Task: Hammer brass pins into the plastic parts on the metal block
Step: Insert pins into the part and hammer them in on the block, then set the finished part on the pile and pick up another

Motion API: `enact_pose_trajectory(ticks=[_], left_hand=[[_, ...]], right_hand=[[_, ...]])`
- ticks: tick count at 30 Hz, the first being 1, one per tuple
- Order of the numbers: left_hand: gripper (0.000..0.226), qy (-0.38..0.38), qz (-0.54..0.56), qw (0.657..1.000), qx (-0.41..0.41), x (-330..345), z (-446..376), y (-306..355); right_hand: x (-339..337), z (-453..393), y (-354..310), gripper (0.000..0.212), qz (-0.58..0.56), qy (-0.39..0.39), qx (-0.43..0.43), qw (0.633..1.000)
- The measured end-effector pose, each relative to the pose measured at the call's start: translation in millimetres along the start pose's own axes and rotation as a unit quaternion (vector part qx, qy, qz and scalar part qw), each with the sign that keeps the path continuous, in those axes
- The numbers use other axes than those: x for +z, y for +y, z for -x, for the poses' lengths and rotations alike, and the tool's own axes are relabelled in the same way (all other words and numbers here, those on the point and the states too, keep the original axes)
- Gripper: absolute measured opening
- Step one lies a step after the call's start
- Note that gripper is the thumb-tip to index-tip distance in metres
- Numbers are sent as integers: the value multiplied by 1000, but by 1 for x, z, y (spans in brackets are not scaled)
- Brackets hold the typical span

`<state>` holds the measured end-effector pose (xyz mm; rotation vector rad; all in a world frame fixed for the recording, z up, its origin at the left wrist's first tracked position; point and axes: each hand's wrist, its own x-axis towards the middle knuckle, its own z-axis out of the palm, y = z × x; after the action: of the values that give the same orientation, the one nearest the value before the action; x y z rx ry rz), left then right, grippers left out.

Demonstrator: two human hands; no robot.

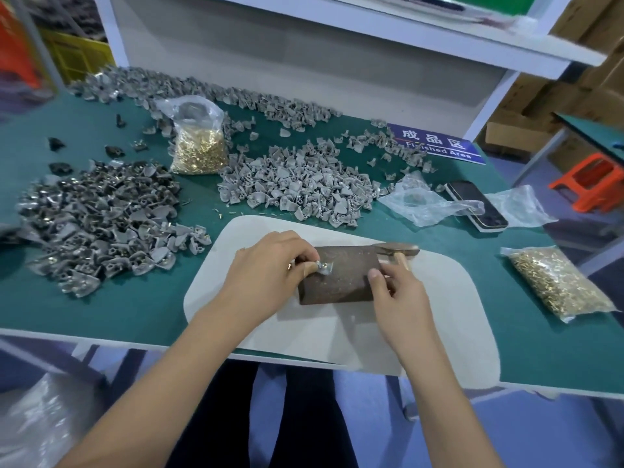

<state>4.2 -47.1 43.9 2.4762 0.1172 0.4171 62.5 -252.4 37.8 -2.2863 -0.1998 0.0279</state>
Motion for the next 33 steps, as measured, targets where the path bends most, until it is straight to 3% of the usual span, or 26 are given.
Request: enact_pose_trajectory(ticks=[3,5,7,9,11,14,19,25,29,33], left_hand=[[2,27,17,999,-2,-3,15,-9],[3,60,26,998,-23,-8,25,-23],[4,102,18,993,-50,-14,32,-40],[3,144,-18,986,-77,-24,34,-59],[5,170,-79,975,-122,-34,33,-78],[8,191,-136,957,-168,-47,30,-102],[11,200,-143,953,-174,-54,24,-122],[8,214,-122,961,-124,-45,25,-125],[6,210,-118,968,-73,-43,27,-123],[7,195,-111,974,-35,-41,27,-121]], right_hand=[[2,12,1,15,-81,29,8,996],[3,19,1,24,-101,36,12,994],[7,22,0,17,-85,79,6,993],[12,20,-9,27,-8,149,-51,987],[21,17,-26,21,38,173,-161,971],[47,12,-52,10,72,109,-254,958],[85,3,-74,11,91,19,-245,965],[96,3,-78,9,185,40,-231,954],[100,3,-81,12,277,13,-233,932],[111,-7,-100,18,242,-43,-246,938]])
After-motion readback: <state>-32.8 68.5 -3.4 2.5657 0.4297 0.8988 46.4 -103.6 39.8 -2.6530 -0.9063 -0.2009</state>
